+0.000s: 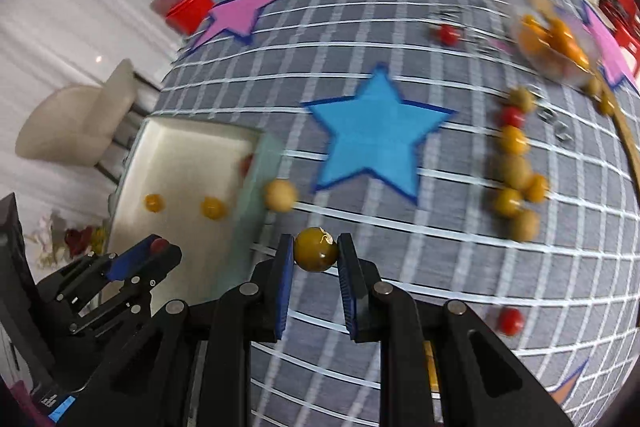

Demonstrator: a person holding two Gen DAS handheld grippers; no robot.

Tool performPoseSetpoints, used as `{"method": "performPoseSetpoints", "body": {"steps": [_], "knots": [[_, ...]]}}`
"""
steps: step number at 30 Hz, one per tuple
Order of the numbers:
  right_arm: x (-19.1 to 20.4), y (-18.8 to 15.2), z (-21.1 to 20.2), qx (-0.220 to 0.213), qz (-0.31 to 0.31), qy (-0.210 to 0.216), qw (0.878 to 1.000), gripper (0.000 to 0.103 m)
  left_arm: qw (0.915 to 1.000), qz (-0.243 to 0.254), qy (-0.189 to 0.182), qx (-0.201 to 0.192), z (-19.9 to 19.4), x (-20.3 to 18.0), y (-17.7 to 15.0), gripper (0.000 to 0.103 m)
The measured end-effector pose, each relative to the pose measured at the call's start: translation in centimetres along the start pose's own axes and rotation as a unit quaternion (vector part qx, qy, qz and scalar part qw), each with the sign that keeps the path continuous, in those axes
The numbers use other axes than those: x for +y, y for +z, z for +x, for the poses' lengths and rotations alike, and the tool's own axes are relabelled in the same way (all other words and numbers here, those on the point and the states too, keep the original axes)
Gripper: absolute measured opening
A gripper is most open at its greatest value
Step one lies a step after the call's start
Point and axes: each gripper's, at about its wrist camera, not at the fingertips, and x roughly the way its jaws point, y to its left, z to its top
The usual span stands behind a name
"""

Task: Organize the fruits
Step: 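Carry both tomatoes into the white tray and open both grippers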

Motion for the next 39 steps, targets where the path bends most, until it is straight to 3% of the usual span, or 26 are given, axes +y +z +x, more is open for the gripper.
{"method": "performPoseSetpoints", "body": {"steps": [9,15,22,32,33,34,35,37,39], "knots": [[7.7,0.7,3.4,0.029,-0.063,0.027,0.997,0.024,0.9969,-0.066,0.043,0.006,-0.3,7.0,-2.9,0.021],[11.0,0.4,6.7,0.057,-0.091,0.027,0.994,0.024,0.9933,-0.098,0.06,0.016,0.3,9.5,-4.5,0.021],[12.7,0.3,8.7,0.064,-0.119,0.01,0.991,0.024,0.9913,-0.107,0.07,0.032,1.9,9.9,-5.6,0.021],[13.5,0.1,10.1,0.067,-0.136,-0.004,0.988,0.025,0.9918,-0.08,0.097,0.021,1.8,9.0,-5.7,0.023],[13.5,0.1,10.2,0.067,-0.136,-0.002,0.988,0.026,0.992,-0.078,0.098,0.02,1.8,9.0,-5.6,0.035],[13.5,0.2,10.2,0.068,-0.135,0.001,0.989,0.027,0.9919,-0.077,0.099,0.019,1.8,9.0,-5.6,0.066],[13.6,0.2,10.3,0.069,-0.133,0.005,0.989,0.031,0.9918,-0.078,0.101,0.016,1.6,9.0,-5.7,0.078],[13.5,0.3,10.3,0.069,-0.131,0.01,0.989,0.041,0.9925,-0.073,0.098,0.006,1.3,8.9,-5.7,0.078],[13.3,0.4,10.1,0.069,-0.124,0.016,0.99,0.064,0.9926,-0.06,0.104,0.015,1.4,8.5,-5.8,0.078]]}}
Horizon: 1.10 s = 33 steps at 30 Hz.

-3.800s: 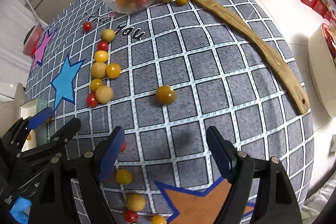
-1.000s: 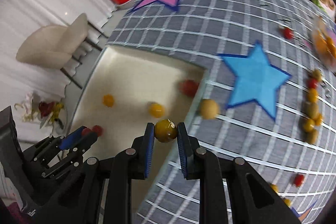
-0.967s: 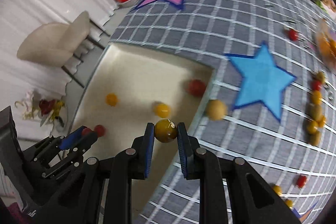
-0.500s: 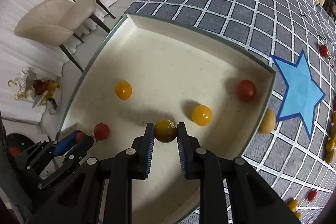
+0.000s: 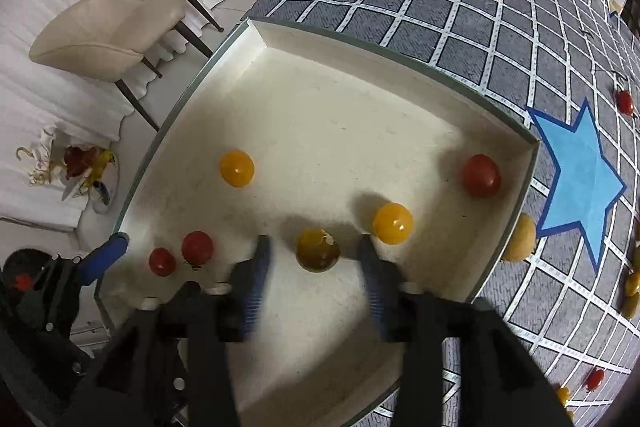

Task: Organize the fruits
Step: 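Carry both tomatoes into the white tray and open both grippers, then grasp a yellow cherry tomato with the left gripper while the right grasps another yellow one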

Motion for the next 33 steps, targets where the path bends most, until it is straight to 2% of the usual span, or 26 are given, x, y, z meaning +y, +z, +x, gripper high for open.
{"method": "performPoseSetpoints", "body": {"steps": [3,9,16,20,25,30,33], "knots": [[-0.8,-0.1,-1.1,-0.011,0.019,0.025,0.999,0.082,1.0,0.006,-0.002,0.007,0.0,-0.2,0.0,0.078],[-2.9,-0.6,-4.3,-0.047,0.054,0.035,0.997,0.082,0.9995,0.033,-0.004,0.001,-1.1,-1.7,0.7,0.078],[-8.1,-2.8,-8.5,-0.079,0.114,0.006,0.99,0.082,0.9953,0.088,-0.025,-0.032,-3.5,-6.1,2.8,0.078],[-12.0,-6.0,-10.6,-0.085,0.157,-0.024,0.984,0.082,0.9899,0.123,-0.052,-0.048,-5.2,-9.5,3.7,0.078],[-16.5,-11.6,-13.1,-0.083,0.21,-0.066,0.972,0.082,0.9788,0.175,-0.094,-0.049,-6.6,-14.8,3.6,0.078],[-20.1,-18.3,-15.1,-0.068,0.248,-0.102,0.961,0.082,0.9642,0.224,-0.14,-0.019,-6.7,-20.1,1.5,0.078],[-21.3,-21.3,-15.5,-0.057,0.255,-0.115,0.959,0.082,0.9574,0.238,-0.164,0.003,-6.5,-22.7,0.5,0.078]]}}
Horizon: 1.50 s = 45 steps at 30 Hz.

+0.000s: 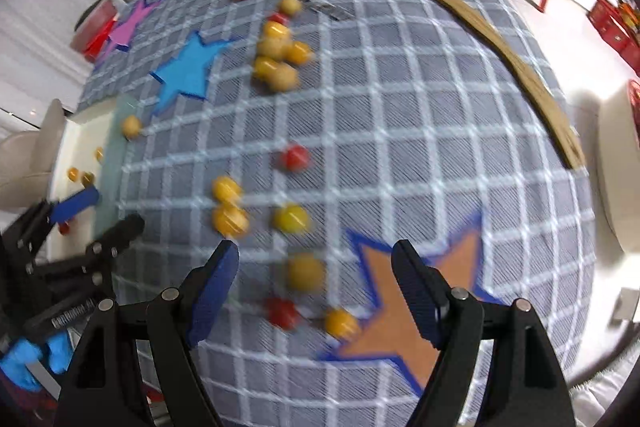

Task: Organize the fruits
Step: 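Grasp a yellow cherry tomato with the left gripper while the right grasps another yellow one, then carry both yellow tomatoes into the white tray and open both grippers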

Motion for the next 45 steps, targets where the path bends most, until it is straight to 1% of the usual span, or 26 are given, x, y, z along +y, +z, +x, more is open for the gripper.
{"method": "performPoseSetpoints", "body": {"steps": [5,9,12,16,19,21,23,25,27,28,29,30,31,33,35,39,42,45], "knots": [[-2.2,-3.1,0.1,0.014,-0.02,-0.003,1.0,0.08,0.9994,0.006,-0.026,0.022,1.8,-3.1,0.7,0.078],[-2.6,-4.6,0.8,0.023,-0.046,-0.003,0.999,0.066,0.999,0.01,-0.028,0.035,3.0,-4.7,1.1,0.078],[-2.5,-5.1,1.2,0.023,-0.06,-0.002,0.998,0.063,0.9988,0.008,-0.023,0.042,3.7,-5.2,1.5,0.078],[-2.2,-5.3,1.6,0.019,-0.07,0.004,0.997,0.062,0.9986,-0.003,-0.02,0.049,4.5,-5.7,2.0,0.078],[-1.7,-5.3,1.9,0.017,-0.082,0.005,0.996,0.06,0.9985,-0.007,-0.017,0.051,4.7,-6.0,2.2,0.077],[-1.4,-5.3,2.0,0.015,-0.089,0.003,0.996,0.059,0.9985,-0.008,-0.017,0.052,5.0,-6.0,2.5,0.072],[-1.0,-5.1,2.2,0.013,-0.095,0.001,0.995,0.059,0.9985,-0.005,-0.013,0.052,5.1,-6.2,2.5,0.071],[-0.8,-5.0,2.3,0.012,-0.102,-0.006,0.995,0.056,0.9986,0.001,-0.006,0.052,6.0,-7.3,3.2,0.063],[-0.6,-5.0,2.4,0.011,-0.11,-0.015,0.994,0.052,0.9987,0.005,-0.004,0.051,6.4,-8.1,3.8,0.06],[-0.3,-4.8,2.5,0.011,-0.114,-0.02,0.993,0.051,0.9987,0.005,-0.004,0.05,6.6,-8.3,4.0,0.056],[0.0,-4.7,2.7,0.011,-0.118,-0.025,0.993,0.048,0.9988,0.005,-0.003,0.049,6.6,-8.4,4.0,0.052],[0.3,-4.7,2.8,0.01,-0.125,-0.034,0.992,0.042,0.9989,0.005,-0.003,0.047,6.4,-8.7,3.9,0.044],[0.5,-4.7,2.9,0.009,-0.13,-0.04,0.991,0.038,0.9989,0.006,-0.003,0.046,6.2,-8.7,3.8,0.035],[0.8,-4.7,2.9,0.009,-0.137,-0.044,0.99,0.025,0.9989,0.008,-0.003,0.046,6.0,-8.7,3.6,0.026],[0.7,-4.5,2.9,0.013,-0.13,-0.029,0.991,0.021,0.9989,0.006,-0.007,0.047,5.6,-8.7,3.4,0.026],[-0.5,-3.9,2.6,0.018,-0.09,0.015,0.996,0.021,0.9983,-0.01,-0.026,0.051,4.6,-6.9,2.6,0.026],[-1.6,-3.6,2.2,0.021,-0.052,0.038,0.998,0.021,0.9979,-0.019,-0.038,0.049,4.1,-6.1,2.5,0.026],[-2.6,-3.5,1.7,0.021,-0.021,0.049,0.998,0.021,0.9979,-0.019,-0.044,0.043,3.5,-5.4,2.4,0.026]]}}
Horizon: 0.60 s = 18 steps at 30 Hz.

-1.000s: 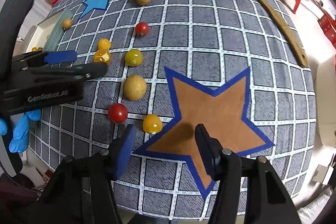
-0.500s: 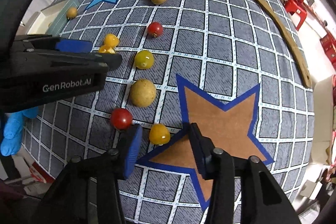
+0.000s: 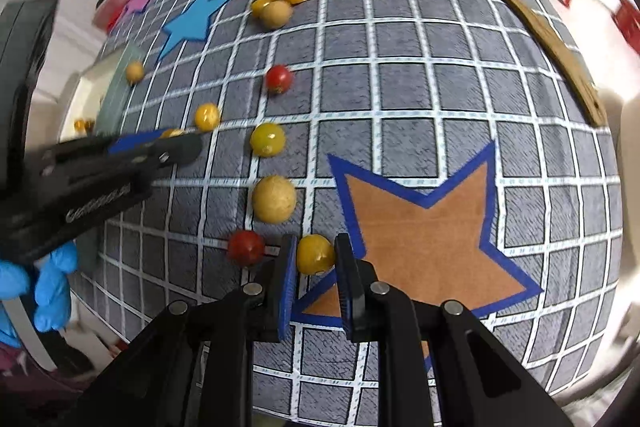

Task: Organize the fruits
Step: 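Carry both yellow tomatoes into the white tray and open both grippers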

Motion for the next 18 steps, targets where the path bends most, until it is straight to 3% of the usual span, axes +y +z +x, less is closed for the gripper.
{"method": "performPoseSetpoints", "body": {"steps": [9,18], "knots": [[-0.2,0.8,-0.9,-0.004,0.023,0.007,1.0,0.021,0.9998,-0.011,0.008,-0.016,-1.6,2.6,-0.9,0.026],[2.9,2.5,-1.2,-0.012,-0.011,0.008,1.0,0.021,0.9985,-0.039,0.018,-0.033,-3.8,6.2,-2.4,0.026]]}}
